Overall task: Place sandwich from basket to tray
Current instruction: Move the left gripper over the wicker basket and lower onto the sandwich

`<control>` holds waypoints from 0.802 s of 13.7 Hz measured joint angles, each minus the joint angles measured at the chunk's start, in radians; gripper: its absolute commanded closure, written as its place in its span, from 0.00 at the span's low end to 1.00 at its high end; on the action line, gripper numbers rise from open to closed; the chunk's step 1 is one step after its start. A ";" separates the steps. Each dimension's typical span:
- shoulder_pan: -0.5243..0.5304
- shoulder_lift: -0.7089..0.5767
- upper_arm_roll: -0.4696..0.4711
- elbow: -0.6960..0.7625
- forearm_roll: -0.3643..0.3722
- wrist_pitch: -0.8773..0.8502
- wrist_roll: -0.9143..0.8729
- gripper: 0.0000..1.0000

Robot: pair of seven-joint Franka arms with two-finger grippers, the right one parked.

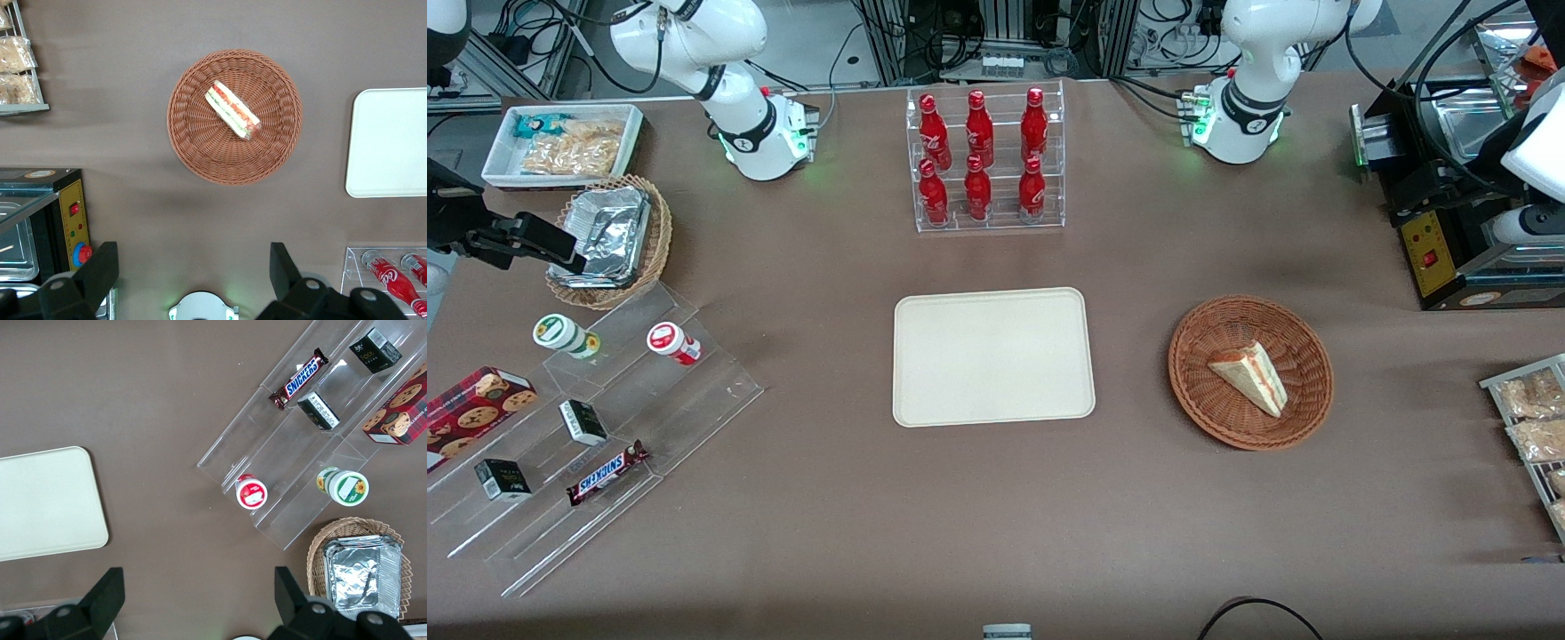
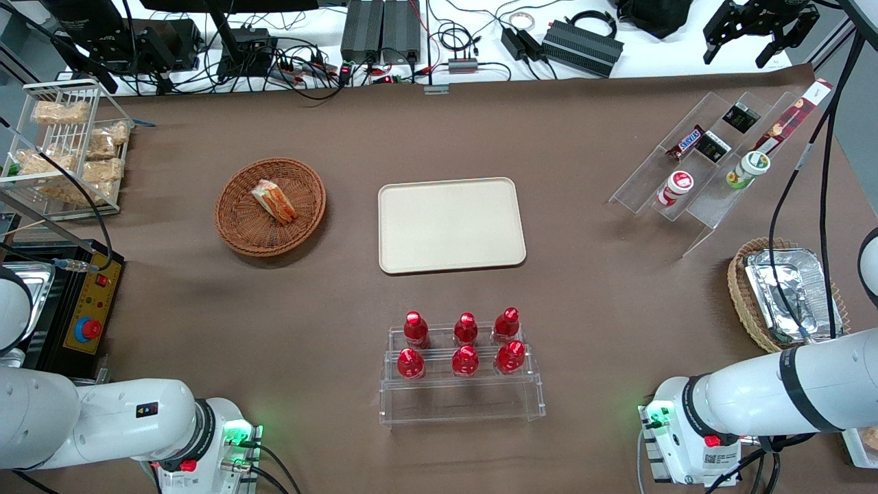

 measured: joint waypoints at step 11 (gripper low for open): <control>0.000 0.096 -0.006 -0.154 0.013 0.152 -0.053 0.00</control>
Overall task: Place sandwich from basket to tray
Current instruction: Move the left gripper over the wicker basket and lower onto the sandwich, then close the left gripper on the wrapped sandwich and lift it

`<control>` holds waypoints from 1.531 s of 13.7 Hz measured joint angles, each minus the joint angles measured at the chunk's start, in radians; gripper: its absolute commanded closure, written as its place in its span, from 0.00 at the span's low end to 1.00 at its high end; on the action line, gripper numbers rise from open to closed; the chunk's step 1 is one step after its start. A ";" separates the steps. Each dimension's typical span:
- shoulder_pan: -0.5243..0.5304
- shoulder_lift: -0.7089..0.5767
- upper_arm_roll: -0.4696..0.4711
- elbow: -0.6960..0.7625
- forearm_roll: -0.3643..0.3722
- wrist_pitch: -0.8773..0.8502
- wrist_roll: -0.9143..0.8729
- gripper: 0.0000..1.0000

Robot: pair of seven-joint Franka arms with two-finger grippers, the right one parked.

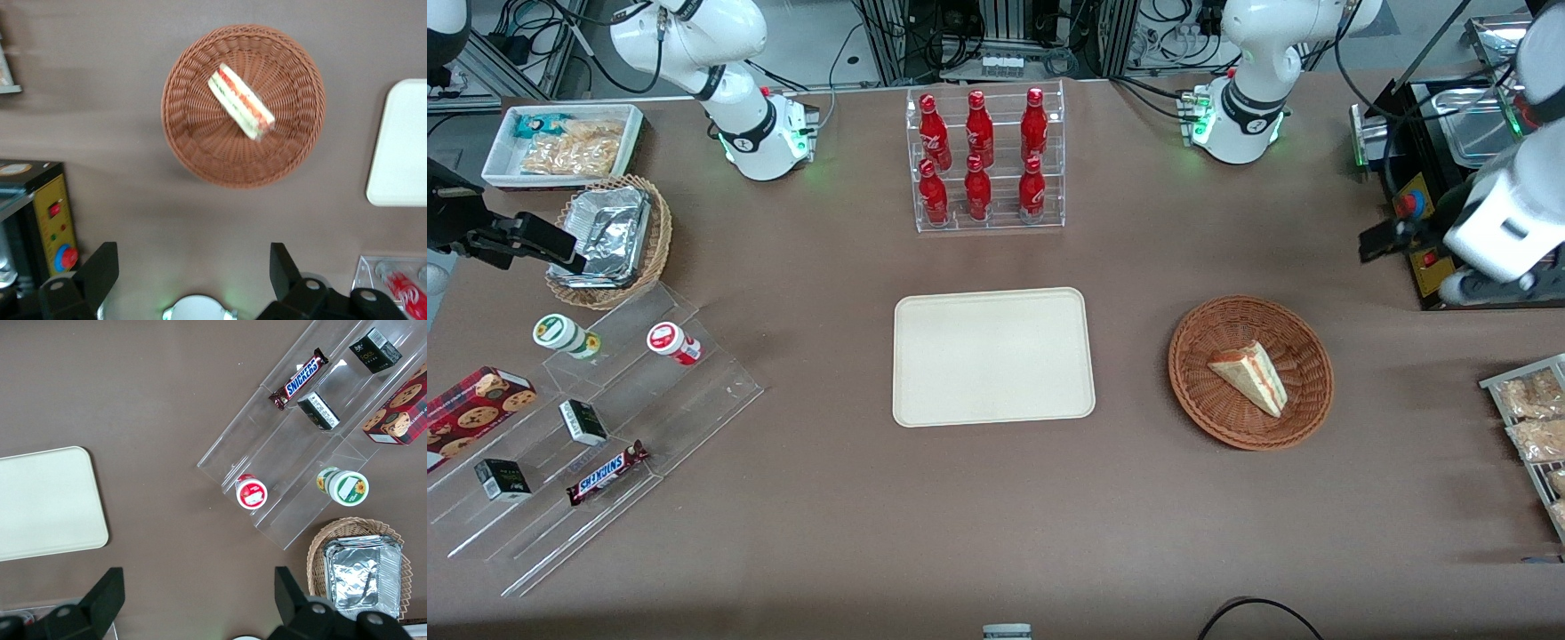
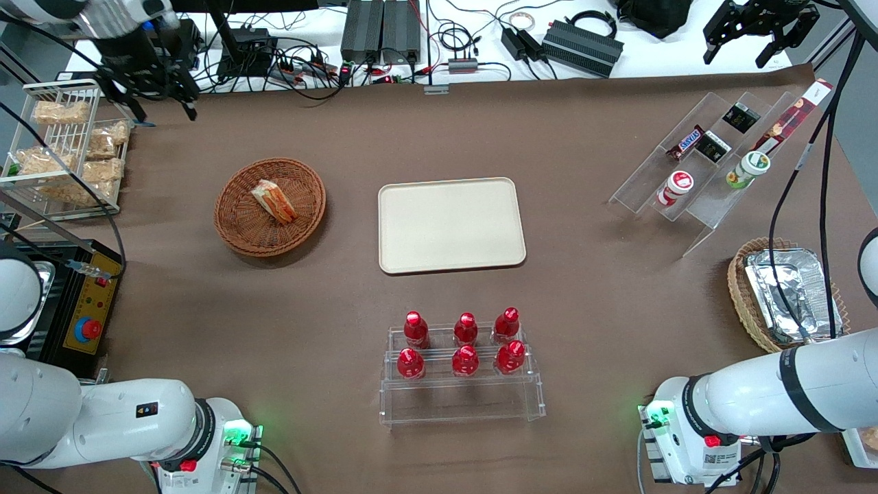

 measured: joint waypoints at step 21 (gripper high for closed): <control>-0.006 0.198 -0.110 -0.545 0.001 0.944 -0.748 0.00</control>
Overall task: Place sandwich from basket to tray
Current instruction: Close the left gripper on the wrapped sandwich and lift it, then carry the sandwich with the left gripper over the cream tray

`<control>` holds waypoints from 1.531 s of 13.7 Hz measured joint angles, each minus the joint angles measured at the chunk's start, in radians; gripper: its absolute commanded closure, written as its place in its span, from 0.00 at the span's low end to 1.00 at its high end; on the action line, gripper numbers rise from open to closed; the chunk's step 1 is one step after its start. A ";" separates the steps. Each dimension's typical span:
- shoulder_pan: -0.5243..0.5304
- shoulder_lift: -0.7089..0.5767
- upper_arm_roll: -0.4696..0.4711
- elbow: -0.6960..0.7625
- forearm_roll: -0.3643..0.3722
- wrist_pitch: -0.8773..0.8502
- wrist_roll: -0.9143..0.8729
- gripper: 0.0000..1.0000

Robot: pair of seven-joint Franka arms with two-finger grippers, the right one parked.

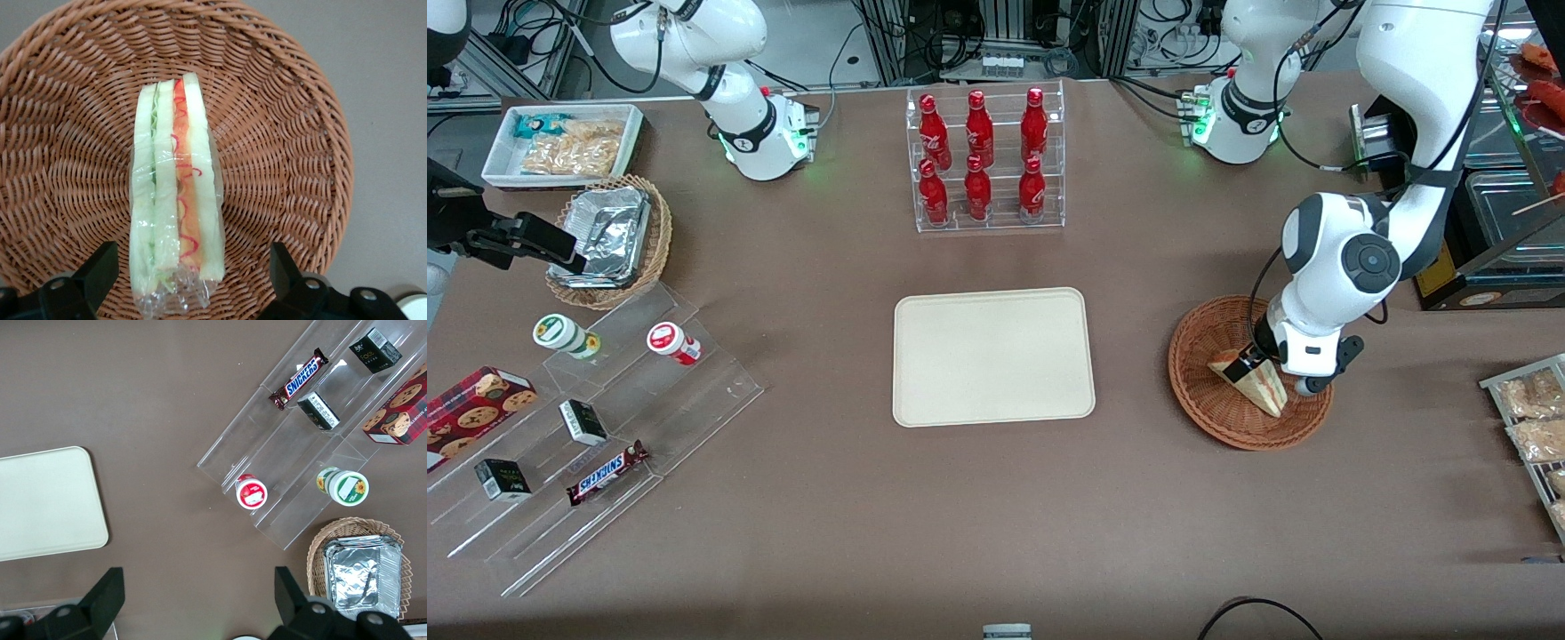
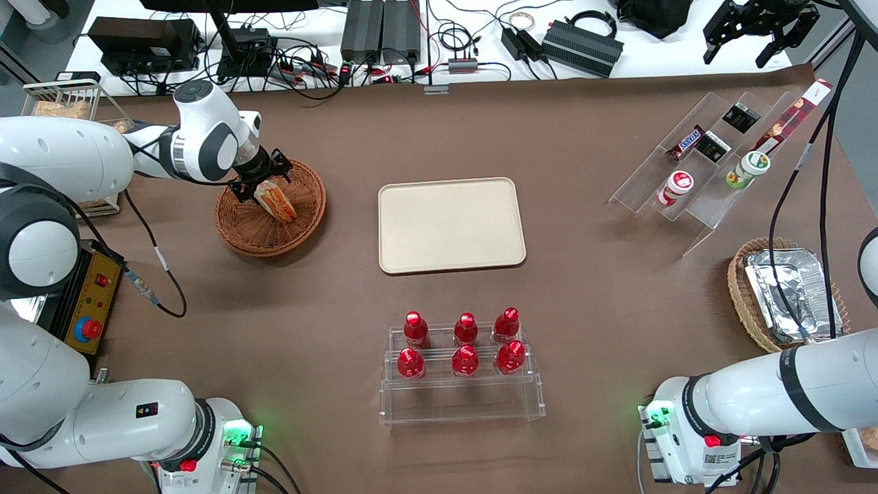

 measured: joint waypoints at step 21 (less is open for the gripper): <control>-0.278 -0.012 -0.043 0.531 0.004 -0.606 -0.069 0.93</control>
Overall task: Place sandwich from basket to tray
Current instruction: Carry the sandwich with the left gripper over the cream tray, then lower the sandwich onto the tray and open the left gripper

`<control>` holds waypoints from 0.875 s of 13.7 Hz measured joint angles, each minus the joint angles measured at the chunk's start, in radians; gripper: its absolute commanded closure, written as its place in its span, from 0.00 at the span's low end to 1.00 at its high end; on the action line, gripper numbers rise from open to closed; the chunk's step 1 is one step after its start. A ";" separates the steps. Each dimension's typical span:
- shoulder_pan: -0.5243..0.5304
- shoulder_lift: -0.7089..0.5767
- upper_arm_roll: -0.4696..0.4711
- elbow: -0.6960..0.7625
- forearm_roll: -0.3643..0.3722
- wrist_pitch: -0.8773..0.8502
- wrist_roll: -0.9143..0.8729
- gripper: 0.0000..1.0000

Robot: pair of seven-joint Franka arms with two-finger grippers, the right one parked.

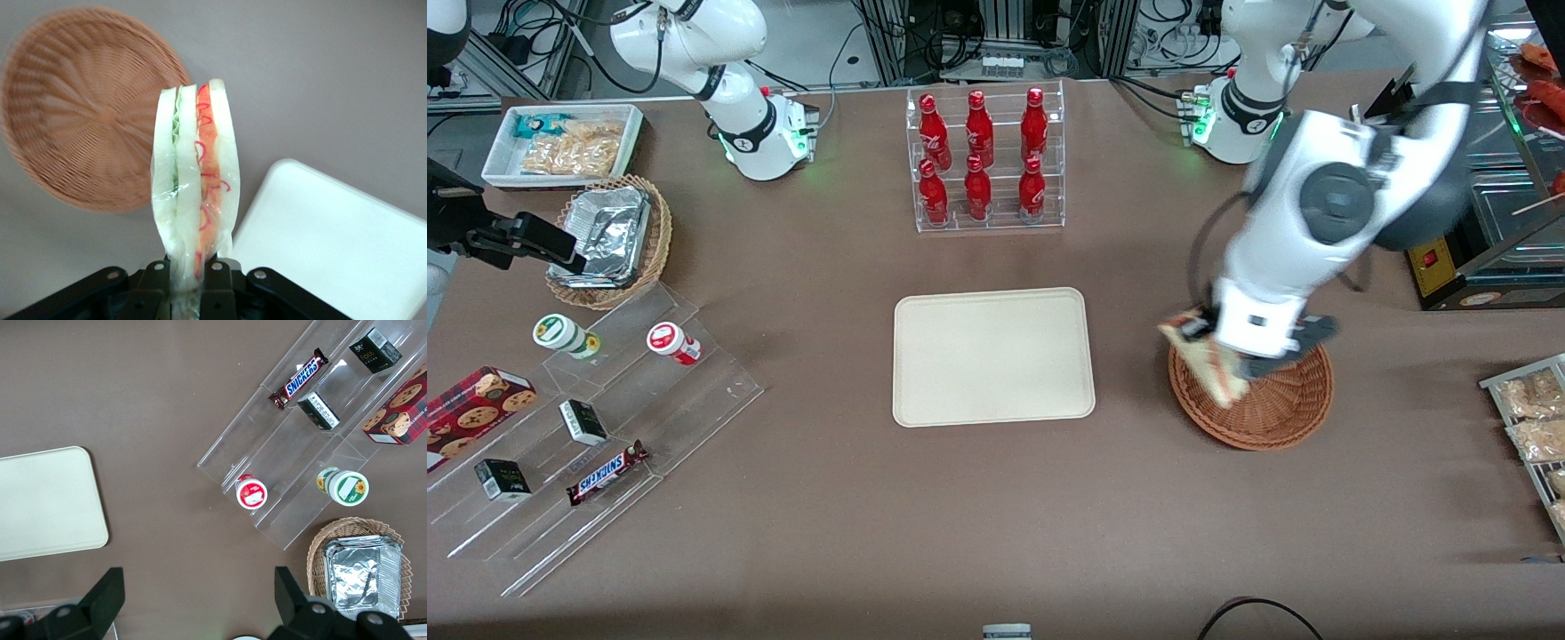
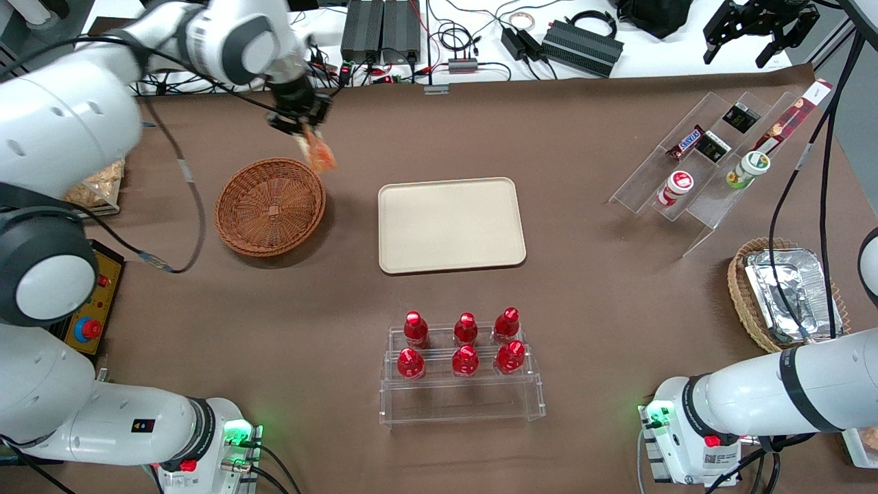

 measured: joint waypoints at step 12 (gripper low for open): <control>-0.379 0.438 0.000 0.179 0.111 0.274 -0.024 0.93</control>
